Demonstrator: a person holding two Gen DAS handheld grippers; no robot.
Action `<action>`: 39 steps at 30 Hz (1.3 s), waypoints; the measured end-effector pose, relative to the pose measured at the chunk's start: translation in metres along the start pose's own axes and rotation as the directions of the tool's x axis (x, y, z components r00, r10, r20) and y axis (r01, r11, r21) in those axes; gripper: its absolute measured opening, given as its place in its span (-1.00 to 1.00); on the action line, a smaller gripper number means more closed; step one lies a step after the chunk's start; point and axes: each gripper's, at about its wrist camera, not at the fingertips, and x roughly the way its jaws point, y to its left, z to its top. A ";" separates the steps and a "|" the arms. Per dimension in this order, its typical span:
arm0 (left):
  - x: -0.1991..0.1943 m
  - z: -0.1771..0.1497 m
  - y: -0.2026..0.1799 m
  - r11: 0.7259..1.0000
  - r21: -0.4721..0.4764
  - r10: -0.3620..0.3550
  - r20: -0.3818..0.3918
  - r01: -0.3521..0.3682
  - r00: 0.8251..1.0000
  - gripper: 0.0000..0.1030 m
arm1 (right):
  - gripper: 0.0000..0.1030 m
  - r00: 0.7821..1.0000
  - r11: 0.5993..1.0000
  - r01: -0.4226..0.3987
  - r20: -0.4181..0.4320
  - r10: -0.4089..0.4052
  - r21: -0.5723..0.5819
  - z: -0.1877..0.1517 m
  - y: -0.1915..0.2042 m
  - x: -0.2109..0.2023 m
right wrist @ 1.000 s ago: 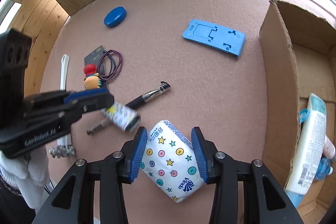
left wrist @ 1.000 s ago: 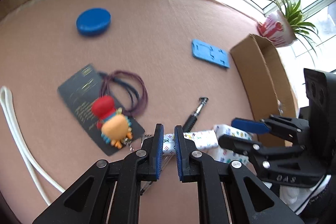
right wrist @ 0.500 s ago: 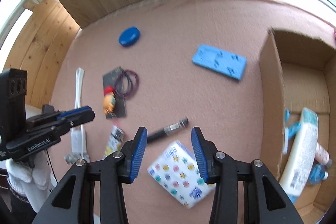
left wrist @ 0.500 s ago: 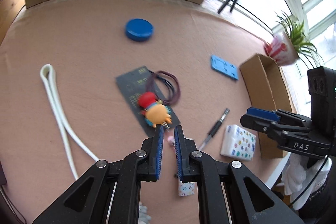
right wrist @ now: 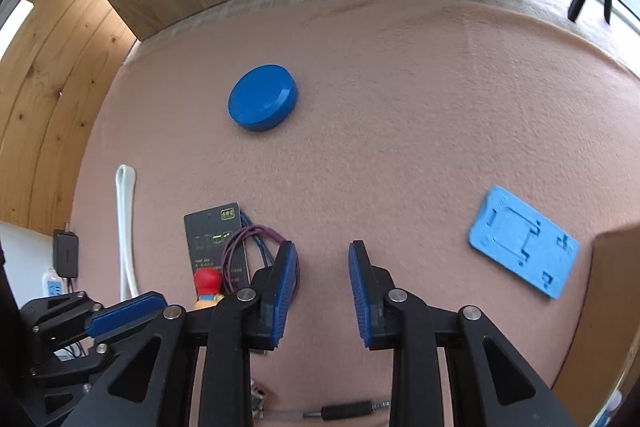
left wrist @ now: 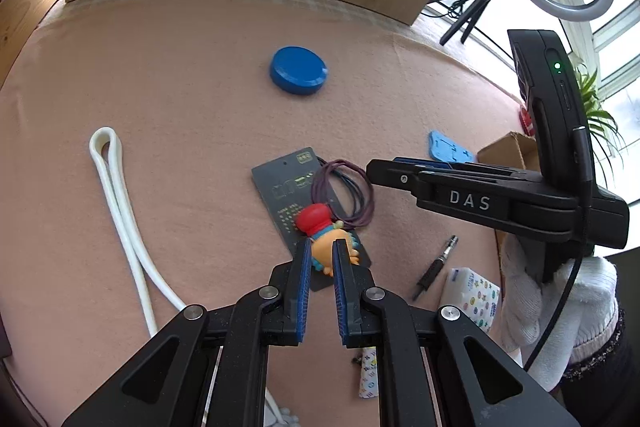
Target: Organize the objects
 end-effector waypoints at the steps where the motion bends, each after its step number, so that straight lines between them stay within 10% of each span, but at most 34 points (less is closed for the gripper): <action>1: 0.001 0.002 0.002 1.000 -0.007 0.005 0.001 -0.005 1.000 -0.78 | -0.52 1.000 1.000 0.014 -0.004 -0.014 -0.014 0.001 0.003 0.001; 11: 0.022 0.041 0.007 0.997 -0.003 0.080 0.003 -0.080 0.997 -0.78 | -0.86 0.978 0.974 0.210 0.015 -0.210 -0.087 -0.001 0.003 -0.001; 15: 0.037 0.058 0.007 0.997 0.003 0.079 -0.018 -0.079 0.997 -0.78 | -0.80 1.000 1.000 -0.019 -0.011 0.019 0.005 -0.003 -0.011 -0.012; 32: 0.052 0.077 -0.005 0.996 0.034 0.080 -0.043 -0.079 0.996 -0.78 | -0.79 0.992 0.966 0.115 -0.026 -0.124 -0.233 -0.001 0.029 0.005; 39: 0.060 0.080 -0.018 0.993 0.088 0.085 -0.079 -0.078 0.993 -0.78 | -0.82 0.985 0.972 0.169 -0.017 -0.174 -0.163 -0.004 0.011 0.000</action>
